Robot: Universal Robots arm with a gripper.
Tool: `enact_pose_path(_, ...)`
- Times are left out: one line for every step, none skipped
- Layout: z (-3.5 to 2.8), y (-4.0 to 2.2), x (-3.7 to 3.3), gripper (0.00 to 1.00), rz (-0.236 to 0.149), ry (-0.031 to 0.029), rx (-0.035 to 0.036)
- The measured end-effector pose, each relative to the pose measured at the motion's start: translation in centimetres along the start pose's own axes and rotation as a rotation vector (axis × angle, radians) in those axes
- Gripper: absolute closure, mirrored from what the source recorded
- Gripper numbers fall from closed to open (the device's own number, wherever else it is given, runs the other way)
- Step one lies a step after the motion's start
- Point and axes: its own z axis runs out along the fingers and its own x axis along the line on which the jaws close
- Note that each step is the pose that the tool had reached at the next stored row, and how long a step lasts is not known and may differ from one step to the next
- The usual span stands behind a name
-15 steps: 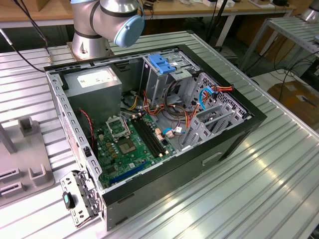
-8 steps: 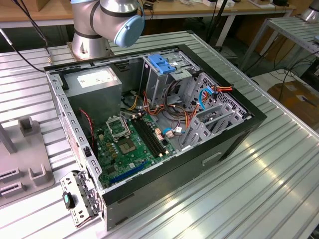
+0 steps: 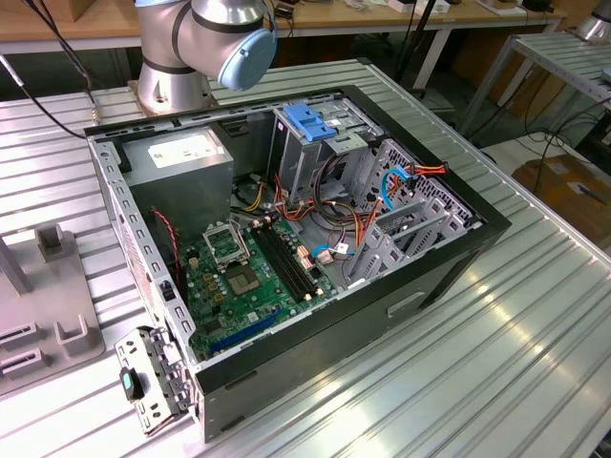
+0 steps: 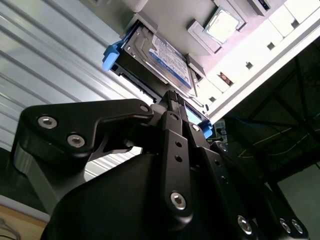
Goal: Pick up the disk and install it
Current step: 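Pick up the disk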
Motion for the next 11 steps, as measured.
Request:
enact_pose_path(0.0,0.0,0.0,0.89,-0.002,0.0001,0.0)
enact_pose_path(0.0,0.0,0.0,0.89,-0.005,0.0002,0.0)
enact_pose_path(0.0,0.0,0.01,0.89,-0.015,0.0006,0.0)
enact_pose_path(0.0,0.0,0.02,0.89,-0.024,0.001,0.0)
enact_pose_path(0.01,0.0,0.02,0.89,-0.043,0.0016,-0.0001)
enact_pose_path(0.01,0.0,0.02,0.89,-0.072,0.0026,-0.0001)
enact_pose_path(0.01,0.01,0.02,0.89,-0.112,0.0043,-0.0001)
enact_pose_path(0.01,0.01,0.02,0.89,-0.125,0.0047,-0.0002)
enact_pose_path(0.01,0.0,0.02,0.89,-0.152,0.0057,-0.0002)
enact_pose_path(0.01,0.0,0.02,0.89,-0.172,0.0066,-0.0002)
enact_pose_path(0.01,0.0,0.02,0.89,-0.185,0.007,-0.0003)
